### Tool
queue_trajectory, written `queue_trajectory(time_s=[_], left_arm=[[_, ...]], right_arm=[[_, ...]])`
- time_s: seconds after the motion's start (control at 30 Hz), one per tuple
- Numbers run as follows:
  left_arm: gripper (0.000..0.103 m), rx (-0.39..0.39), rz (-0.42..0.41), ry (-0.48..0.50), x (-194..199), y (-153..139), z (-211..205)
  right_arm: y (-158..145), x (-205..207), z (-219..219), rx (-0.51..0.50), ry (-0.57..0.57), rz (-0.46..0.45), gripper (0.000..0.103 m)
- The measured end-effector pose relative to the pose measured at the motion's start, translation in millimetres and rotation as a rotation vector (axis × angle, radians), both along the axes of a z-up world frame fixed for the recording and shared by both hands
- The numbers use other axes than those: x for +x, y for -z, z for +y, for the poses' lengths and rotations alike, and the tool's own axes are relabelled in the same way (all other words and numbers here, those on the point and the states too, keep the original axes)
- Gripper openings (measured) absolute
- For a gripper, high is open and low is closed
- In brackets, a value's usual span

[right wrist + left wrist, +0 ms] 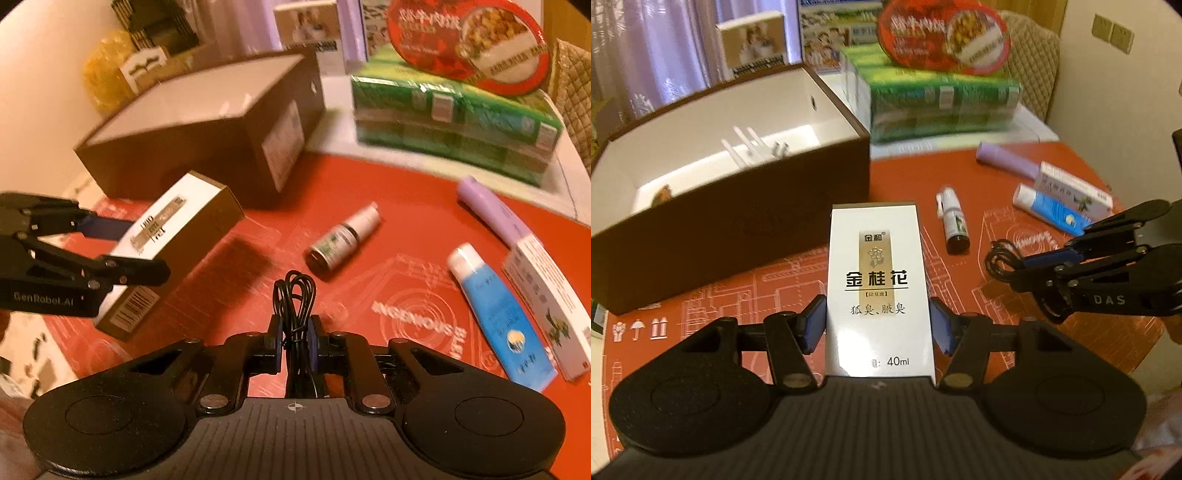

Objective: Organize rigid objects
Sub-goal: 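Carry the cable and white box into the brown box and open both tools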

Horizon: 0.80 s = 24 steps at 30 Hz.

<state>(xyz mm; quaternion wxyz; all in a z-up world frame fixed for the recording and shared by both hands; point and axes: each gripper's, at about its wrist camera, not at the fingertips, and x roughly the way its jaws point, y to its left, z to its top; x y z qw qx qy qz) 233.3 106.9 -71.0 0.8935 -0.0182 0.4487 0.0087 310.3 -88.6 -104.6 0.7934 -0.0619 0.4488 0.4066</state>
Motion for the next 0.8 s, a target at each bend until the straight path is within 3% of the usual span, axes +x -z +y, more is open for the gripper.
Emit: queue_trajectory(time_s=[0.43, 0.8], left_arm=[[0.055, -0.007, -0.133, -0.146, -25.6, -65.4, 52.4], [0.055, 0.063, -0.223, -0.278, -4.5, -98.5, 130.2]], right_arm=[[-56.6, -0.1, 58.9, 0.206, -0.093, 0.028, 0.010], [-92.6, 21.8, 138.9, 0.300, -0.108, 0.038, 0.010]])
